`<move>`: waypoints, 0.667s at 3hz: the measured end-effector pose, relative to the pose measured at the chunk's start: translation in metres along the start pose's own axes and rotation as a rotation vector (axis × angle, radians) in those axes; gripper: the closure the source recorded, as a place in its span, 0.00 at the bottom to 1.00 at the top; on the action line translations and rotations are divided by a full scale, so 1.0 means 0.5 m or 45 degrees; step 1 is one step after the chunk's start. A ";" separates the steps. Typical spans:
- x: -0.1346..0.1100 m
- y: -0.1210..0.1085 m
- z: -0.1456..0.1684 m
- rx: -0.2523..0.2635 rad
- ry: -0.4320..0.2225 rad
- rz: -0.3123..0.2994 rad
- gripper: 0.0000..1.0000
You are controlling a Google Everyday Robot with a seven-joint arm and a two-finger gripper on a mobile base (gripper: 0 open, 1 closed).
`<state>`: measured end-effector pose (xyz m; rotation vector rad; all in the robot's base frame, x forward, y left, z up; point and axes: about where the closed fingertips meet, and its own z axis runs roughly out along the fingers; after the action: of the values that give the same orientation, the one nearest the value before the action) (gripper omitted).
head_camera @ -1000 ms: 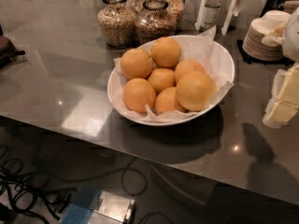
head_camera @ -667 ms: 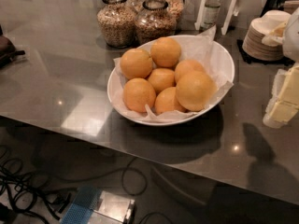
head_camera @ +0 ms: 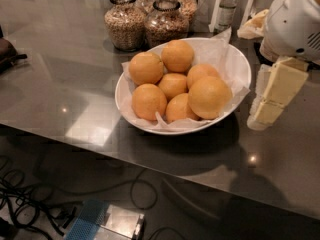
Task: Pick orange from white bowl
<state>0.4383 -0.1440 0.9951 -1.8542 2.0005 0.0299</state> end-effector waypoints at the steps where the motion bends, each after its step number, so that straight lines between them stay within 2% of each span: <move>1: -0.108 0.036 -0.012 -0.053 -0.091 -0.127 0.00; 2: -0.190 0.056 0.039 -0.166 -0.122 -0.185 0.00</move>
Offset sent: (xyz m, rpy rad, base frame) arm -0.0165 0.1525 -0.0251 0.0683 0.2093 0.2813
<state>0.4197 -0.0450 0.9992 -2.0347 1.8343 0.2083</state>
